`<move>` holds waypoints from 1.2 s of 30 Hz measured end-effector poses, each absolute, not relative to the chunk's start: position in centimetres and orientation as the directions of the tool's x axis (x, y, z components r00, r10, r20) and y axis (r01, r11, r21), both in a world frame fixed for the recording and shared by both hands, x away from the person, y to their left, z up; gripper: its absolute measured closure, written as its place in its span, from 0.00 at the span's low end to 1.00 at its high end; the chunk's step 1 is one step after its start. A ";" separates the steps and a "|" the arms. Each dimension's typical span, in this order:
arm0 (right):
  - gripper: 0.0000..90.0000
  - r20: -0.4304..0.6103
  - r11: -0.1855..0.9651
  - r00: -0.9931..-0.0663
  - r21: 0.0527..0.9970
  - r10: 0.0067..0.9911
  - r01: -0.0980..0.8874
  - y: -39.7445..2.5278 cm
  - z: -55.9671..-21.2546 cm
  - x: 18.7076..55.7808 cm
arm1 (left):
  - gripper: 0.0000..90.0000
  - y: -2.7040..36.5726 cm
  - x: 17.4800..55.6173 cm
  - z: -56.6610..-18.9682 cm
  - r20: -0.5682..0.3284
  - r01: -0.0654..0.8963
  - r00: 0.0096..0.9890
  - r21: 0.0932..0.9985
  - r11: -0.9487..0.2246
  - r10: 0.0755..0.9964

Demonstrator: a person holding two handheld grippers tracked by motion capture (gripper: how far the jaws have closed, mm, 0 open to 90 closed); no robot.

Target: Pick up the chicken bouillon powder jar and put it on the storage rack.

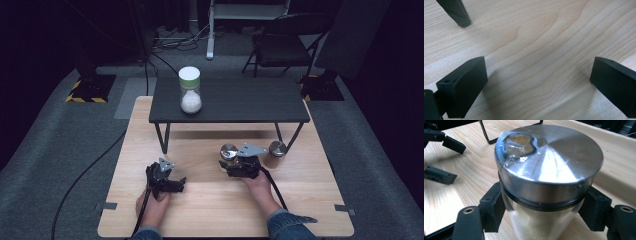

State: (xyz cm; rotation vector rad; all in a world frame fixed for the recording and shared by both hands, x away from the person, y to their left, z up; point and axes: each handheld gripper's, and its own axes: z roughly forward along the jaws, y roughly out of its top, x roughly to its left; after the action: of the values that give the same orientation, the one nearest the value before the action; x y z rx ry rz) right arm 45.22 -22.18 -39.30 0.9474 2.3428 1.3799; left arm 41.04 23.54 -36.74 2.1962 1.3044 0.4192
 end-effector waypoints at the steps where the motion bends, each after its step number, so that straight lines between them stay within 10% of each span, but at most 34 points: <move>1: 0.33 0.101 0.331 -0.751 0.854 0.652 0.402 -22.7 -39.1 45.0 | 0.01 23.5 41.1 -36.7 -0.010 0.707 0.481 0.597 -0.380 0.877; 36: 0.33 0.142 0.249 -0.723 0.880 0.676 0.405 -27.0 -32.7 43.2 | 0.01 23.3 41.1 -36.8 -0.008 0.709 0.472 0.597 -0.374 0.882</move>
State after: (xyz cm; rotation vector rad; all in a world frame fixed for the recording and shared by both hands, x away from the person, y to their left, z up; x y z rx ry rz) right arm 43.24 -26.98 -32.74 1.0057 2.2576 1.4650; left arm 41.13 23.34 -36.77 2.1908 1.3160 0.4267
